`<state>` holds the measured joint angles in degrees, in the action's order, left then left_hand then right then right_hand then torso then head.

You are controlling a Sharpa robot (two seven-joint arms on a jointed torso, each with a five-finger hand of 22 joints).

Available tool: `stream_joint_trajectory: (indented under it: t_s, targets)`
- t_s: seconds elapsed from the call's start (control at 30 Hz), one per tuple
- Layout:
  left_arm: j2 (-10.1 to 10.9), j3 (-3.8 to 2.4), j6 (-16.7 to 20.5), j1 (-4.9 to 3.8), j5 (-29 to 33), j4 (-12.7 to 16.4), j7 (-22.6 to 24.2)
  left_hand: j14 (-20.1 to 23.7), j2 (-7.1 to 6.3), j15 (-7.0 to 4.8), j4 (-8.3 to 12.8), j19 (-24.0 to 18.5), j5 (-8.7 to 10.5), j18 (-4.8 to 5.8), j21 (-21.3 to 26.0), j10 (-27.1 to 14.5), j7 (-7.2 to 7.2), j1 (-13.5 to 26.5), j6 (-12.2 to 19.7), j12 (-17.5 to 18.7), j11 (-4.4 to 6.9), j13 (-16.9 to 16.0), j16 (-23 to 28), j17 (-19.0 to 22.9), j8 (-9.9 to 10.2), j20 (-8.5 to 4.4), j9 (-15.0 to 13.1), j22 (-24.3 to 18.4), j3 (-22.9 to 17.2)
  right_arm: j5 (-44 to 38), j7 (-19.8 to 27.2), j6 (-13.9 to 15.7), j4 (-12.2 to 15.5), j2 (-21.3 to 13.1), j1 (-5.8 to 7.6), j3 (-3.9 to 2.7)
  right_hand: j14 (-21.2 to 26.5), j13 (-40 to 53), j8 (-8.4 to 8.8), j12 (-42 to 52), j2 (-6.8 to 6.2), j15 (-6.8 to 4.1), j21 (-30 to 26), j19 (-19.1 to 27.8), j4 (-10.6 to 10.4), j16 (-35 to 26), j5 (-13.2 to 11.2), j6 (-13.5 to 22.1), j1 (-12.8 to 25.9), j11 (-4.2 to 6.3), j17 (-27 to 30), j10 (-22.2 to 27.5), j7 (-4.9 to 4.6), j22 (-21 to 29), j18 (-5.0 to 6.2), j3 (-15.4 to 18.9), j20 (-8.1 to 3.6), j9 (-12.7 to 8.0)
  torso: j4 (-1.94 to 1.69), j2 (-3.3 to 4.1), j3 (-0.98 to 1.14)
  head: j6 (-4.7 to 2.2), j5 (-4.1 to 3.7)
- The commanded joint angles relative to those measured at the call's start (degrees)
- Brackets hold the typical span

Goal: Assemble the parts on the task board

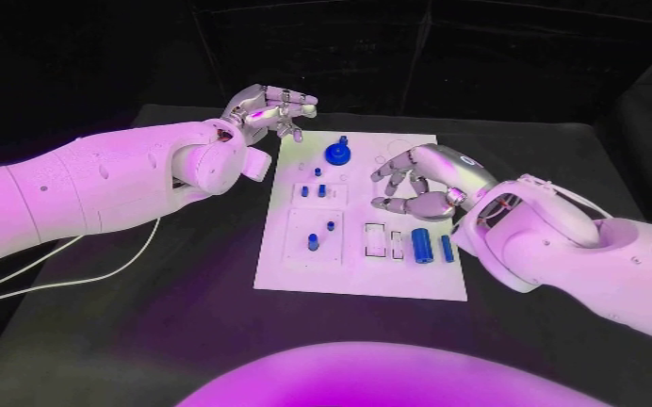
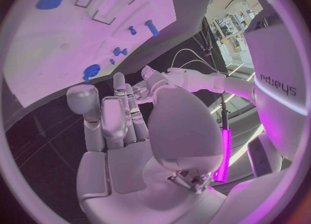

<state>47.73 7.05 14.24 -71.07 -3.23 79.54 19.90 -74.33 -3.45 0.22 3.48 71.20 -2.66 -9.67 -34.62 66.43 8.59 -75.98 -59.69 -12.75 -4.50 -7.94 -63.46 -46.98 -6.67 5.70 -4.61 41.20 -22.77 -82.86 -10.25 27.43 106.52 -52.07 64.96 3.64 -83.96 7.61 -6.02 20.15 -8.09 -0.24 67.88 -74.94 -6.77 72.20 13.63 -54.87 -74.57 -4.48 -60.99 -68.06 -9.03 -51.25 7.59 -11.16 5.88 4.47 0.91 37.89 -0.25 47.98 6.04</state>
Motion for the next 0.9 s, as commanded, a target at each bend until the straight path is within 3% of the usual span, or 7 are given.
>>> stream_joint_trajectory:
  t_s: [0.03, 0.17, 0.3, 0.43, 0.5, 0.63, 0.9]
  targets:
    - [0.06, -0.04, -0.21, -0.07, 0.15, 0.10, 0.38, 0.43, 0.33, -0.14, 0.07, -0.44, -0.11, -0.72, 0.30, -0.35, 0.23, -0.04, -0.16, -0.40, -0.14, -0.10, 0.32, 0.08, 0.18, 0.08, 0.07, -0.08, 0.16, 10.96, -4.12, -1.73, 0.66, -2.59, 0.57, -0.09, -1.34, 3.44, -1.58, 4.44, -0.04, -1.27, 2.65, -2.30, -1.52, 1.51, 3.32, -1.57, 1.51, 1.72, -2.06, -3.11, 1.00, -3.98, -1.13, 2.69, -1.46, 0.37, 0.27, -0.04, -0.06, -0.41, -1.29]
    - [0.11, -0.04, -0.22, -0.07, 0.15, 0.13, 0.37, 0.43, 0.33, -0.14, 0.07, -0.44, -0.11, -0.72, 0.30, -0.35, 0.23, -0.04, -0.16, -0.40, -0.14, -0.10, 0.32, 0.08, 0.18, 0.08, 0.07, -0.08, 0.16, 11.59, -8.08, -4.29, 0.75, -5.43, 0.90, -0.13, -2.62, 10.90, -3.75, 12.39, 0.89, -2.26, 7.78, -5.74, -3.69, 5.29, 2.92, -2.25, 1.92, 2.17, -7.36, -3.43, 2.57, -12.24, -2.63, 6.31, -2.44, 0.81, 0.40, 0.03, 0.04, -0.63, -2.32]
    - [0.14, -0.03, -0.26, -0.06, 0.15, 0.21, 0.39, 0.43, 0.33, -0.14, 0.07, -0.44, -0.11, -0.72, 0.30, -0.35, 0.23, -0.04, -0.16, -0.40, -0.14, -0.10, 0.32, 0.08, 0.18, 0.08, 0.07, -0.08, 0.16, 8.61, -15.01, -5.63, 1.62, -7.71, 0.48, -0.07, -3.01, 23.05, -6.79, 22.65, 2.73, -2.54, 10.49, -7.05, -7.54, 7.60, 3.53, -2.71, 2.88, 2.95, -10.56, -1.17, 2.77, -16.58, -3.39, 10.67, -2.62, 1.95, 0.85, 0.04, 0.29, -0.57, -3.42]
    - [0.30, -0.03, -0.25, -0.06, 0.15, 0.42, 0.39, 0.43, 0.33, -0.14, 0.07, -0.44, -0.11, -0.72, 0.30, -0.35, 0.23, -0.04, -0.16, -0.40, -0.14, -0.10, 0.32, 0.08, 0.18, 0.08, 0.07, -0.08, 0.16, 6.92, -17.80, -6.56, 1.87, -9.04, -0.02, 0.17, -3.01, 31.08, -8.24, 28.11, 4.13, -2.65, 10.85, -6.99, -8.98, 8.12, 3.69, -1.97, 2.02, 2.88, -11.19, -0.74, 2.89, -17.07, -3.45, 12.84, -2.63, 3.06, 0.79, -0.10, -0.02, -0.45, -4.54]
    - [0.39, -0.03, -0.23, -0.06, 0.15, 0.54, 0.42, 0.43, 0.33, -0.14, 0.07, -0.44, -0.11, -0.72, 0.30, -0.35, 0.23, -0.04, -0.16, -0.40, -0.14, -0.10, 0.32, 0.08, 0.18, 0.08, 0.07, -0.08, 0.16, 6.28, -18.59, -6.77, 1.96, -9.49, -0.44, 0.61, -3.03, 32.46, -8.50, 28.99, 4.18, -2.55, 10.90, -6.98, -9.19, 8.23, 3.84, -1.82, 2.00, 2.97, -11.32, -0.85, 2.81, -17.14, -3.43, 13.39, -2.68, 3.30, 0.83, -0.11, -0.04, -0.49, -4.87]
    - [0.48, -0.03, -0.23, -0.06, 0.15, 0.67, 0.45, 0.52, 0.35, -0.13, 0.03, -0.47, -0.11, -0.73, 0.35, -0.39, 0.21, 0.07, -0.19, -0.48, -0.14, -0.17, 0.34, 0.19, 0.17, 0.09, 0.07, -0.09, 0.29, 5.53, -19.23, -7.37, 1.72, -9.22, -1.41, 1.21, -3.13, 35.74, -9.12, 31.09, 4.06, -2.55, 11.15, -7.05, -9.52, 8.66, 4.08, -1.48, 2.04, 2.96, -11.95, -1.29, 2.84, -17.55, -3.49, 14.86, -2.63, 3.88, 1.14, -0.21, -0.01, -0.51, -4.81]
    - [0.64, -0.03, -0.28, -0.06, 0.15, 0.81, 0.41, 0.53, 0.36, -0.13, 0.00, -0.48, -0.11, -0.73, 0.35, -0.39, 0.22, 0.12, -0.20, -0.49, -0.14, -0.18, 0.34, 0.21, 0.17, 0.10, 0.07, -0.09, 0.32, 4.43, -19.78, -10.97, 0.54, -7.42, -3.24, 1.58, -3.83, 42.29, -10.48, 35.16, 4.44, -2.30, 11.80, -7.20, -9.76, 11.40, 3.41, -0.19, 4.67, 2.76, -16.62, -1.89, 2.68, -18.62, -3.66, 18.60, -2.35, 5.40, 0.99, -0.14, -0.04, -0.65, -5.18]
